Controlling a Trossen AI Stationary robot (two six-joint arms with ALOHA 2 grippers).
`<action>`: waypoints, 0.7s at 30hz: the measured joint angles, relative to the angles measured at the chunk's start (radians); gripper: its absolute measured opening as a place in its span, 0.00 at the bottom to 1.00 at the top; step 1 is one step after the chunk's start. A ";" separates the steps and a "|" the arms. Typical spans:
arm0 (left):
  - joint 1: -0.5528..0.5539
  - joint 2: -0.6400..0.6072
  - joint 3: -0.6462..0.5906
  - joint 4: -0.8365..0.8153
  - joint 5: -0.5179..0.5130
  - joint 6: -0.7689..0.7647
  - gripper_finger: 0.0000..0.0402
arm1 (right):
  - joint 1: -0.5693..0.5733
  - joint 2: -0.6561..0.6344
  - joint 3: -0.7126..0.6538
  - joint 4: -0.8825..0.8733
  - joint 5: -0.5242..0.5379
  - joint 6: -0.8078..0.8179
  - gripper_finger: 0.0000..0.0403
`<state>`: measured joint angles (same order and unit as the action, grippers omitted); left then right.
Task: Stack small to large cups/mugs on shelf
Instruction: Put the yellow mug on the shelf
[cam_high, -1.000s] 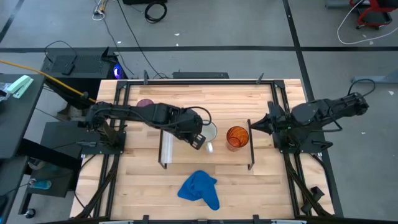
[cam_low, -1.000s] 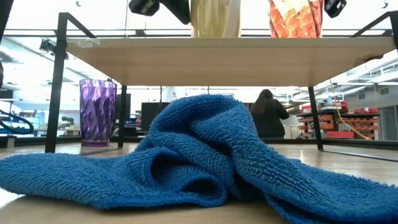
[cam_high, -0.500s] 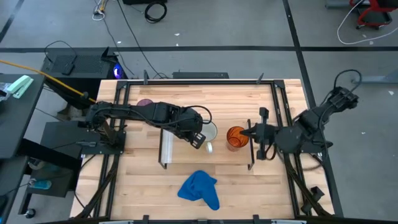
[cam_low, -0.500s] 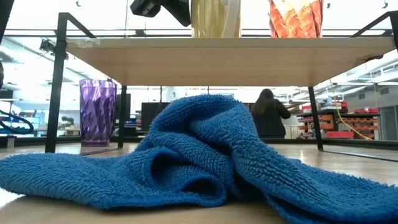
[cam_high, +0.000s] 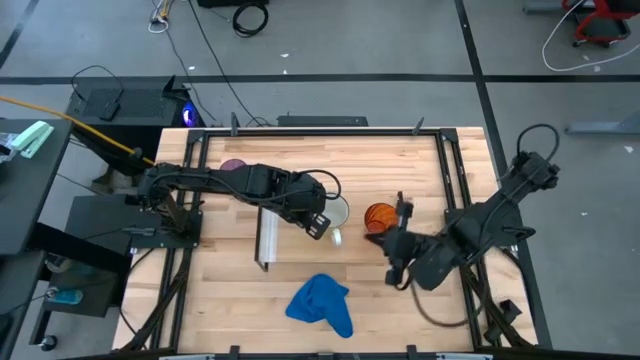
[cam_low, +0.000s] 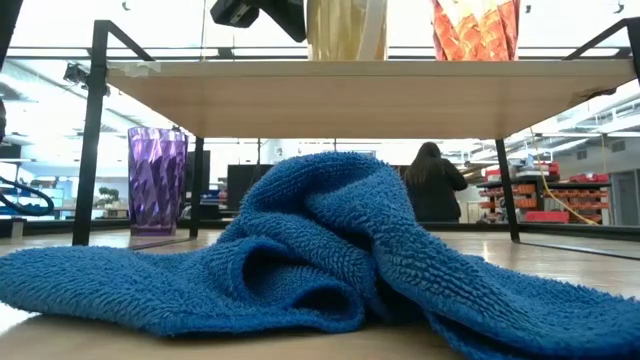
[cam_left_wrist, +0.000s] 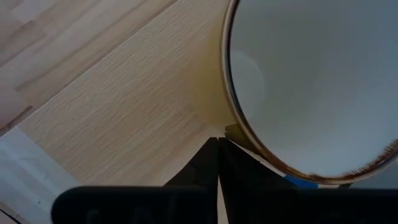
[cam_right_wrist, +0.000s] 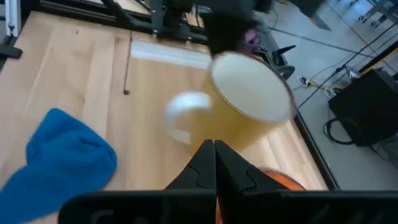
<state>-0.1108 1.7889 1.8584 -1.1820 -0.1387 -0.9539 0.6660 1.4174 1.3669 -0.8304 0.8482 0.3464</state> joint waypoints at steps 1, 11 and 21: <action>0.000 0.000 0.000 0.000 0.000 0.000 0.05 | 0.000 0.027 0.024 0.003 0.000 0.001 0.00; -0.005 0.000 0.000 0.000 0.000 0.024 0.04 | -0.018 0.229 0.137 -0.014 -0.014 0.044 0.00; -0.025 0.000 0.000 0.000 0.001 0.023 0.06 | -0.063 0.254 0.140 -0.024 -0.010 0.106 0.00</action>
<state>-0.1359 1.7889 1.8584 -1.1816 -0.1379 -0.9308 0.6029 1.6715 1.5074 -0.8546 0.8378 0.4528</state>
